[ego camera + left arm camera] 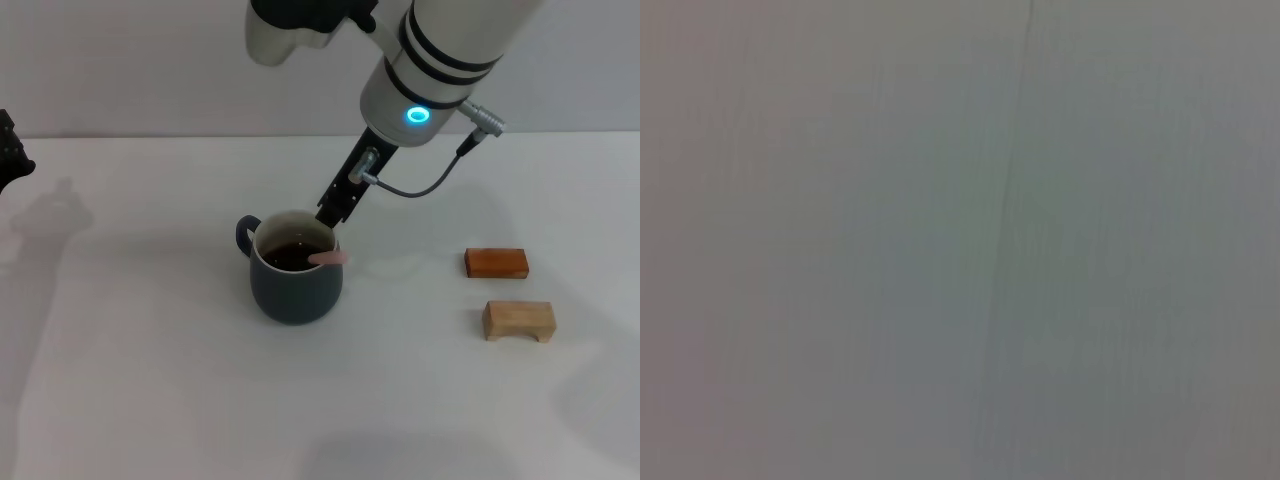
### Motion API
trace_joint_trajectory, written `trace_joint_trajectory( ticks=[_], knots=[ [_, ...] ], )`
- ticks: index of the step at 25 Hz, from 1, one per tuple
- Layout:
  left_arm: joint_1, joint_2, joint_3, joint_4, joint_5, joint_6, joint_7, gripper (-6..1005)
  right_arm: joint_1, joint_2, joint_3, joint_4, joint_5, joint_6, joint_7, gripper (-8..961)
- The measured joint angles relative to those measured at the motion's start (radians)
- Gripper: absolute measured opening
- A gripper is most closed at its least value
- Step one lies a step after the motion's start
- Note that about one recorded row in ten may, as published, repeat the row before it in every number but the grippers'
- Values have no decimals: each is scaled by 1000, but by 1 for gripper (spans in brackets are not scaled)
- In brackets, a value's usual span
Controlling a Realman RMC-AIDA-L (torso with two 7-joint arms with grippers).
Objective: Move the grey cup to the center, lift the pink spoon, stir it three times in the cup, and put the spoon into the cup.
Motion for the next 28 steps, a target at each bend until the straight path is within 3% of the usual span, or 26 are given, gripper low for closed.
trace_joint_trajectory(
  ticks=[6, 12, 17, 18, 19, 20, 27, 28],
  knots=[
    [-1, 1, 0, 0, -6, -2, 5, 1, -36, -4, 9, 54, -36, -87, -5, 259],
    [-1, 4, -33, -5, -13, -8, 20, 2, -174, -12, 23, 173, -70, -221, -5, 259],
    [3, 5, -56, -11, -13, 5, 40, 2, -425, -4, 36, 403, -69, -387, -7, 260],
    [5, 4, -78, -11, -13, 16, 52, 2, -539, 0, 26, 492, -61, -476, -8, 260],
    [5, 4, -78, -11, -13, 16, 52, 2, -539, 0, 26, 492, -61, -476, -8, 260],
    [7, 3, -97, -11, -13, 23, 61, 2, -604, 1, 16, 535, -55, -531, -8, 260],
    [26, 6, -185, -14, -13, 64, 76, 1, -1061, 1, -132, 709, 8, -1001, -8, 258],
    [29, 6, -214, -14, -13, 69, 76, 1, -1158, 1, -178, 717, 8, -1128, -8, 258]
  ],
)
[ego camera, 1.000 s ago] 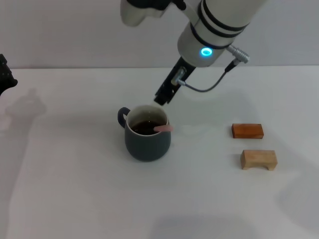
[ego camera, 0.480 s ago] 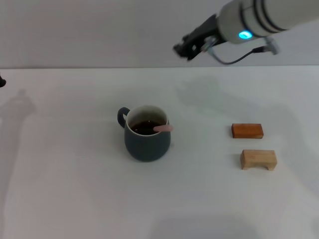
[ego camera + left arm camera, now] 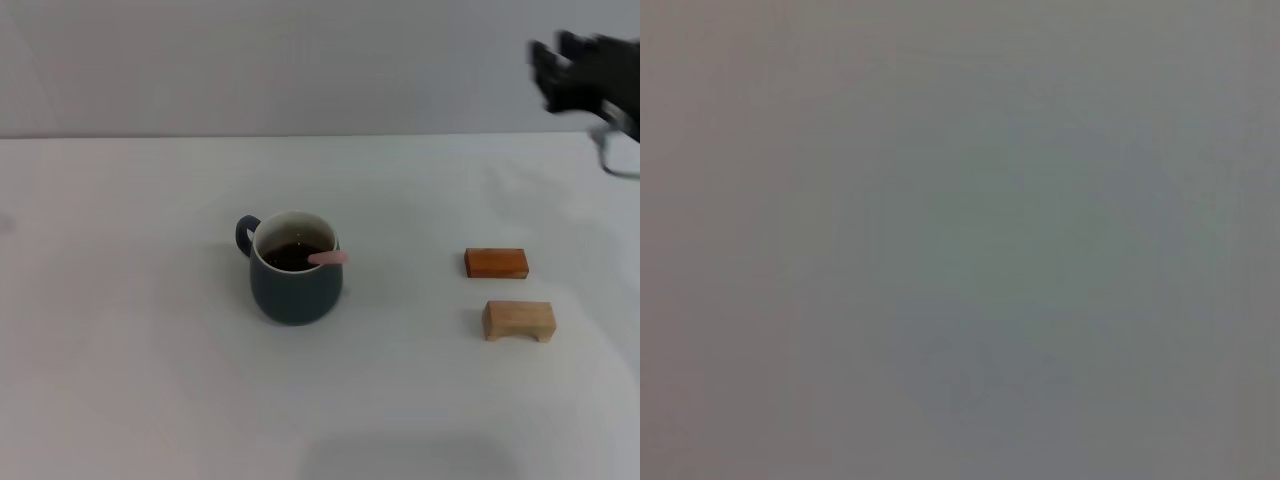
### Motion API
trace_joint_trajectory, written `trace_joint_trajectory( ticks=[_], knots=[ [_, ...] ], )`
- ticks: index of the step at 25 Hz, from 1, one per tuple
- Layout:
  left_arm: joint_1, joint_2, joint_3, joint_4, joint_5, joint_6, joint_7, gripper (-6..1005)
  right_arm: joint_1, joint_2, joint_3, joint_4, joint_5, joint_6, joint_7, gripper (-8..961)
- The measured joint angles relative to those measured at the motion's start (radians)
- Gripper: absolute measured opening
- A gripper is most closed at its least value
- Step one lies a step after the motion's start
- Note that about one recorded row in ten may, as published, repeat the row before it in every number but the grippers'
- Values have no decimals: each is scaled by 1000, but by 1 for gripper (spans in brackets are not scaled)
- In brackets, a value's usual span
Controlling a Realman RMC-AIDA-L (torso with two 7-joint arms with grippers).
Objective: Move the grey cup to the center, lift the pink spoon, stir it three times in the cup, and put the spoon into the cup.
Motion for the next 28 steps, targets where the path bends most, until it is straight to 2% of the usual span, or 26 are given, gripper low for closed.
trace_joint_trajectory(
  ticks=[1, 2, 3, 4, 5, 6, 7, 10, 11, 12, 15, 17, 23, 25, 28],
  knots=[
    [2, 1, -39, 0, 0, 4, 0, 1, 0, 0, 0, 0, 0, 0, 0, 257],
    [3, 1, -70, 0, 0, 5, 0, 1, -52, 1, -24, -4, 0, -77, 0, 257],
    [4, 2, -106, 0, 0, 5, 0, 1, -95, 1, -45, -15, 0, -163, 0, 256],
    [4, 2, -106, 0, 0, 5, 0, 1, -134, 1, -64, -30, 1, -253, 0, 256],
    [4, 2, -106, 0, 0, 5, 0, 1, -201, 1, -98, -81, 0, -426, 3, 256],
    [4, 2, -133, 0, 0, 5, 0, 1, -201, 1, -98, -81, 0, -426, 3, 256],
    [5, 4, -167, 0, 1, 3, 2, 1, -222, 1, -108, -106, 0, -492, 4, 256],
    [6, 11, -182, 0, 2, 3, 8, 1, -251, 2, -117, -232, 2, -681, 50, 256],
    [6, 11, -182, 0, 2, 3, 8, 1, -251, 2, -117, -232, 2, -681, 50, 256],
    [8, 23, -191, 0, 2, 3, 14, 1, -252, 2, -112, -265, 3, -723, 77, 256],
    [10, 31, -197, 0, 4, -7, 27, 1, -245, -2, -96, -394, -5, -872, 202, 256],
    [10, 33, -197, 0, 6, -22, 58, 2, -243, -2, -93, -412, -6, -891, 210, 256],
    [8, 31, -198, 0, 7, -34, 101, 2, -218, 2, -50, -540, 0, -968, 234, 256],
    [10, 25, -198, 0, 6, -38, 106, 2, -188, 1, -42, -641, 1, -1050, 296, 256],
    [12, 23, -198, 0, 5, -38, 105, 2, -165, -2, -41, -704, 1, -1108, 340, 256]
  ],
)
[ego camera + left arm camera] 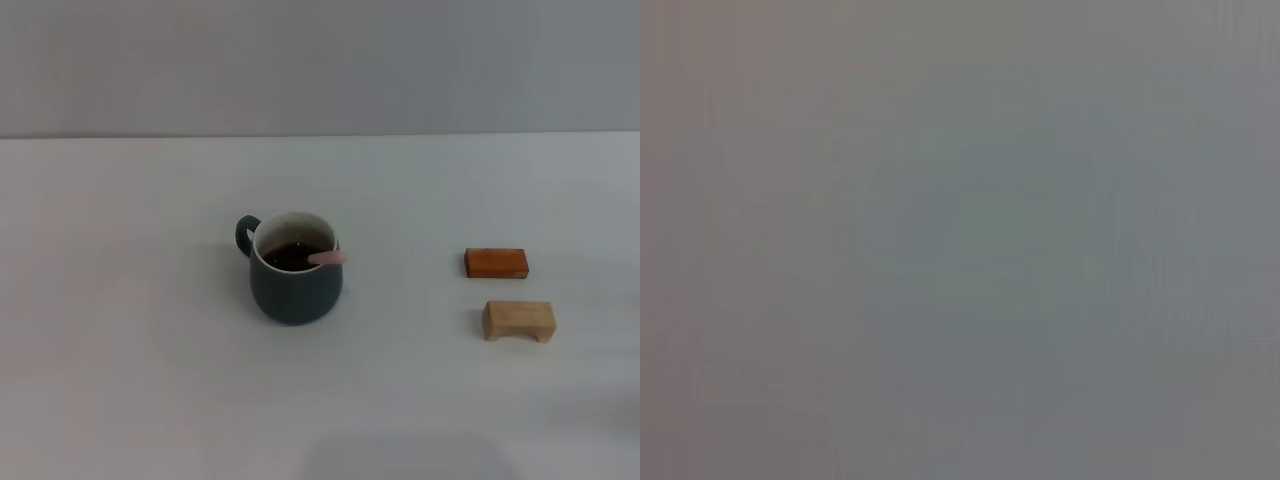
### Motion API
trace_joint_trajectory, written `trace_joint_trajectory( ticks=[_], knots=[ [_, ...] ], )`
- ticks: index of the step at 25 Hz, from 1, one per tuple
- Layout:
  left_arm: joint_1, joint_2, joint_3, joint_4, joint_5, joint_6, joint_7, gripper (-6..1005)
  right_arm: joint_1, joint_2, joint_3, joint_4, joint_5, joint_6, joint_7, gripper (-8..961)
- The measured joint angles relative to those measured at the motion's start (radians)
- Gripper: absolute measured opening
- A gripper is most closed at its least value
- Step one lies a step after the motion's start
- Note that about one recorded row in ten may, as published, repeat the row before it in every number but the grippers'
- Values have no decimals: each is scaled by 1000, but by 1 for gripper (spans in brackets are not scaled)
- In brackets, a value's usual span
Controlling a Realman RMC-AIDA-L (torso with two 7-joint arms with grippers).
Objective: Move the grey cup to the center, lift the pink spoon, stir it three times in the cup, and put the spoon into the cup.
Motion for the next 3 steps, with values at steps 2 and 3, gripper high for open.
trace_joint_trajectory(
  ticks=[2, 3],
  knots=[
    [6, -6, 0, 0, 1, 4, -1, 2, 18, -1, 9, -43, 0, -23, 16, 256],
    [6, -6, 0, 0, 1, 4, -1, 2, 28, -1, 15, -59, 0, -28, 19, 256]
  ],
)
